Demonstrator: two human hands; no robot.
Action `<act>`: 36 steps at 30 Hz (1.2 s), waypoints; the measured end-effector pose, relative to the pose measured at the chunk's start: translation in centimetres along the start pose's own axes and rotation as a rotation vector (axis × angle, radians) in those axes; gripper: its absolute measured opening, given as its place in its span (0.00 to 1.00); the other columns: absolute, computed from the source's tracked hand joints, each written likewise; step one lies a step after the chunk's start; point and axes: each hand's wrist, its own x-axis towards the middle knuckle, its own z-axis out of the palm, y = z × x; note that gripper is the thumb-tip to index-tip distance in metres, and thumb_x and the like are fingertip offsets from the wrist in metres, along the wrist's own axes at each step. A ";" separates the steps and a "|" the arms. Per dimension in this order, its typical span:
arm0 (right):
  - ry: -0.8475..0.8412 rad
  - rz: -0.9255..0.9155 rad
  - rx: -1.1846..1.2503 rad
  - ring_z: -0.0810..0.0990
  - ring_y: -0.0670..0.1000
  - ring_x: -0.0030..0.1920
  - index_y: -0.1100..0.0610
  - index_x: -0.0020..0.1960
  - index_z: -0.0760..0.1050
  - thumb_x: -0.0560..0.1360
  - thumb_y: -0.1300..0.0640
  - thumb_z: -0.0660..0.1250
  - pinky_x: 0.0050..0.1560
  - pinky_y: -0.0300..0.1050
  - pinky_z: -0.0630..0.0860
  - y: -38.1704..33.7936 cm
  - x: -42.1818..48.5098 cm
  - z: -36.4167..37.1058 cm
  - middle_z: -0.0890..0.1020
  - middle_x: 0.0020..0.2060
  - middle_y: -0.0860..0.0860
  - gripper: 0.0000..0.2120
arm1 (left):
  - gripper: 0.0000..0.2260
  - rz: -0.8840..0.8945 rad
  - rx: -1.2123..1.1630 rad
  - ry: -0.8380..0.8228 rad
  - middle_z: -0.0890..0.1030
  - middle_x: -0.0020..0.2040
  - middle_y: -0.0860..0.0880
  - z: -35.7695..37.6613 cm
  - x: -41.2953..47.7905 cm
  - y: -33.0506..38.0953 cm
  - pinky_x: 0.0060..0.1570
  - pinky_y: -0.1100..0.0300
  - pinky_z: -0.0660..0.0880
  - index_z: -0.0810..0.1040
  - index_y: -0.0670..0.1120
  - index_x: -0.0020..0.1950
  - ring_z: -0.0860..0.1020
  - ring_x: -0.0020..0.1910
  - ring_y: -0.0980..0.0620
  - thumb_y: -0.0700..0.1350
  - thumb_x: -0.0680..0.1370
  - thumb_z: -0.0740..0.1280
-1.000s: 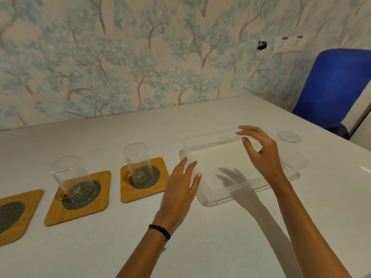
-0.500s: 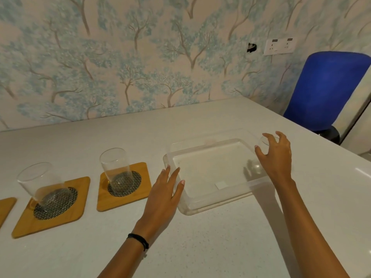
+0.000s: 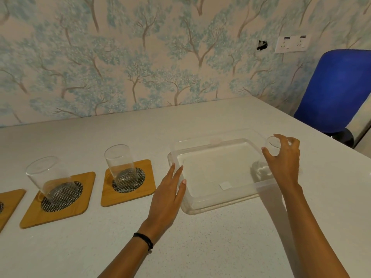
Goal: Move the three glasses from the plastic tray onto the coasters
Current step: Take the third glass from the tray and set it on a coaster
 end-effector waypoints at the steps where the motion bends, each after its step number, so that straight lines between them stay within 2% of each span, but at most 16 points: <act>1: 0.001 -0.008 0.012 0.69 0.63 0.64 0.55 0.66 0.69 0.71 0.53 0.70 0.60 0.60 0.72 -0.1 -0.1 0.0 0.65 0.68 0.60 0.25 | 0.20 0.002 0.005 0.001 0.52 0.76 0.58 0.0 0.0 0.0 0.68 0.62 0.57 0.48 0.69 0.69 0.55 0.71 0.63 0.64 0.77 0.44; 5: 0.005 -0.071 0.043 0.70 0.62 0.63 0.56 0.66 0.69 0.71 0.53 0.71 0.59 0.57 0.73 -1.1 -0.7 0.1 0.67 0.67 0.60 0.25 | 0.20 0.016 0.038 0.007 0.51 0.76 0.58 0.0 0.2 -0.1 0.66 0.64 0.56 0.47 0.69 0.69 0.54 0.70 0.64 0.64 0.77 0.43; 11: 0.000 -0.159 0.140 0.74 0.59 0.58 0.55 0.64 0.70 0.70 0.53 0.72 0.55 0.49 0.73 -3.7 -2.1 0.5 0.70 0.63 0.59 0.24 | 0.18 0.030 0.012 0.021 0.52 0.75 0.60 0.2 0.1 -0.3 0.66 0.64 0.60 0.47 0.72 0.67 0.57 0.68 0.64 0.65 0.77 0.44; 15: -0.036 -0.207 0.200 0.75 0.55 0.55 0.53 0.63 0.71 0.69 0.53 0.73 0.54 0.51 0.75 -6.2 -2.9 0.6 0.71 0.61 0.57 0.24 | 0.21 0.034 0.015 0.030 0.52 0.75 0.61 0.2 0.3 -0.5 0.65 0.63 0.61 0.50 0.69 0.69 0.58 0.69 0.63 0.66 0.76 0.44; 19: -0.065 -0.260 0.253 0.73 0.49 0.51 0.51 0.62 0.71 0.68 0.52 0.73 0.52 0.47 0.75 -9.1 -3.7 0.7 0.72 0.59 0.55 0.24 | 0.23 0.030 0.013 0.011 0.52 0.76 0.59 -0.1 0.3 -0.5 0.67 0.61 0.59 0.50 0.66 0.71 0.57 0.71 0.61 0.68 0.76 0.44; 25: -0.208 -0.337 0.238 0.74 0.48 0.51 0.50 0.62 0.71 0.67 0.51 0.73 0.53 0.50 0.76 -13.2 -5.4 1.2 0.73 0.60 0.53 0.25 | 0.23 0.015 0.022 -0.006 0.55 0.76 0.56 -0.9 0.2 -0.7 0.68 0.59 0.55 0.49 0.66 0.71 0.57 0.73 0.58 0.67 0.77 0.44; 31: -0.318 -0.402 0.256 0.74 0.49 0.54 0.49 0.63 0.70 0.68 0.48 0.72 0.55 0.49 0.77 -17.0 -8.2 2.2 0.73 0.60 0.53 0.25 | 0.22 0.059 0.104 -0.028 0.61 0.74 0.56 -3.4 -0.8 -1.4 0.70 0.56 0.59 0.55 0.62 0.71 0.60 0.72 0.57 0.65 0.78 0.44; 36: -0.399 -0.444 0.272 0.75 0.49 0.53 0.48 0.63 0.70 0.67 0.47 0.72 0.55 0.52 0.77 -20.0 -10.8 3.4 0.73 0.60 0.53 0.26 | 0.20 0.104 0.176 -0.001 0.67 0.71 0.55 -7.5 -2.7 -3.5 0.68 0.59 0.63 0.64 0.57 0.68 0.63 0.69 0.60 0.61 0.79 0.47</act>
